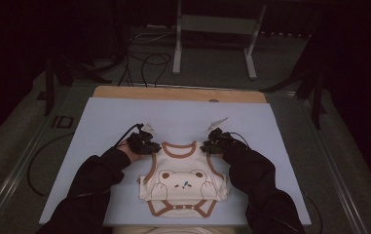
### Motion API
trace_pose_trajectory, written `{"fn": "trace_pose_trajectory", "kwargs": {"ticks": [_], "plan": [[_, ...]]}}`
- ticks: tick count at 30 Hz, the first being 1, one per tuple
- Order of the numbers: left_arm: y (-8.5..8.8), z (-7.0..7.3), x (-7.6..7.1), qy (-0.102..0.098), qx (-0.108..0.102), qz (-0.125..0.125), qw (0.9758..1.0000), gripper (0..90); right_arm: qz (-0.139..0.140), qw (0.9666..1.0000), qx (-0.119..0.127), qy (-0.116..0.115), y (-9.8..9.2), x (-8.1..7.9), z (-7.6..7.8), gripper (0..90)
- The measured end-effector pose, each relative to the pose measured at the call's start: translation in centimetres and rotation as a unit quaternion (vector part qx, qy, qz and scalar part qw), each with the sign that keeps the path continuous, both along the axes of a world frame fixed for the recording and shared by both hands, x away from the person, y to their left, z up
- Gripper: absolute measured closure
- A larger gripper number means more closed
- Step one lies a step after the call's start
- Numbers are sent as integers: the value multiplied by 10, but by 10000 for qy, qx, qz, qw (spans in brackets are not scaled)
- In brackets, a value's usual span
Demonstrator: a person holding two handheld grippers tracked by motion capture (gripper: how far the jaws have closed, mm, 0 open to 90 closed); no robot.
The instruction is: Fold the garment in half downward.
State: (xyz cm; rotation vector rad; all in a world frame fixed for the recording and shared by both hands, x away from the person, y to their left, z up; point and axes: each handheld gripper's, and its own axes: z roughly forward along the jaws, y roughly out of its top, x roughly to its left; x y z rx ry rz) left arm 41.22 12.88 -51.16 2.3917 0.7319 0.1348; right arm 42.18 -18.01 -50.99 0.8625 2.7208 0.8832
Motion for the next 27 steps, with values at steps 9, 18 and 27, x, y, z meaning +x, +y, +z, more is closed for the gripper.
{"fn": "trace_pose_trajectory", "kwargs": {"ticks": [9, 18, 27], "plan": [[1, -1, 0, 32, -82, -63, 9999, 867, 56, 9998, -185, 7, 5, -2, 2, 812], [5, 7, 1, 60, -183, -35, 9998, 874, -22, 10000, -2, 59, 3, -2, 3, 819], [6, 20, 0, -50, -257, -50, 9996, 875, -12, 10000, 61, -75, -1, -3, 17, 818]]}}
